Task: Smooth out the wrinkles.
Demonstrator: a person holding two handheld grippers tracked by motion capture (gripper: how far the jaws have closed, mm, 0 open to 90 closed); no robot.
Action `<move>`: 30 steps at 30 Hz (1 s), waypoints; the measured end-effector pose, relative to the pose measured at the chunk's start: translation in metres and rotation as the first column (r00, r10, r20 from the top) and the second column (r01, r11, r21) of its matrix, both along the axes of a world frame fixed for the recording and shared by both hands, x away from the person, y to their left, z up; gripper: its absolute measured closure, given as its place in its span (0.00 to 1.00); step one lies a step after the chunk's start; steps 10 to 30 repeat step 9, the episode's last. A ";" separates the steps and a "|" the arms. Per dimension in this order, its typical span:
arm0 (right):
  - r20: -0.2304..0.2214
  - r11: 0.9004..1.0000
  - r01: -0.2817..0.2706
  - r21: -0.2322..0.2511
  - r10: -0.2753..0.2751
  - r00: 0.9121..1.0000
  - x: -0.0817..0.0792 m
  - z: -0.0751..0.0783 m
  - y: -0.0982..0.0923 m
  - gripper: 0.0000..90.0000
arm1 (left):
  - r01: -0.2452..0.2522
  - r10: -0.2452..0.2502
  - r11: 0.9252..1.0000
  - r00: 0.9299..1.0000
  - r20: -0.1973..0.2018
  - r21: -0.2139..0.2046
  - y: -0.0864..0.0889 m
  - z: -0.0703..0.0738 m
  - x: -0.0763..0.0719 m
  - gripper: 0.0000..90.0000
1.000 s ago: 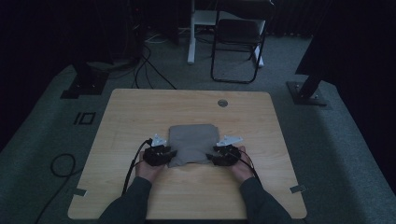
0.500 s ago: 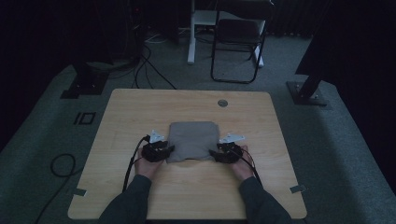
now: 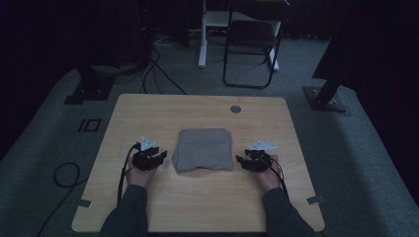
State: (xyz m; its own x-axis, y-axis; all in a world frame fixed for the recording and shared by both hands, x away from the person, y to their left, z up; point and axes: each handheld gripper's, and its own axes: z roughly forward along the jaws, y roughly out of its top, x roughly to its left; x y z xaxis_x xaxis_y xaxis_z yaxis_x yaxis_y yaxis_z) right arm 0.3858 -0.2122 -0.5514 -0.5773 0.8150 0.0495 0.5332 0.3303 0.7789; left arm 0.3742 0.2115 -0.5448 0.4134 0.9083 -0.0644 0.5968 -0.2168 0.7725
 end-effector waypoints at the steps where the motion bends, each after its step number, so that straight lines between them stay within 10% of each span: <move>1: -0.001 1.000 0.003 -0.001 -0.003 1.000 0.000 0.000 -0.001 0.55 | -0.009 0.009 1.000 1.000 -0.004 -0.003 0.002 -0.001 0.001 0.63; 30: -0.010 0.999 0.041 -0.009 -0.041 0.999 0.004 -0.004 -0.011 0.54 | -0.056 0.056 0.998 0.998 -0.027 0.014 0.009 -0.008 0.009 0.63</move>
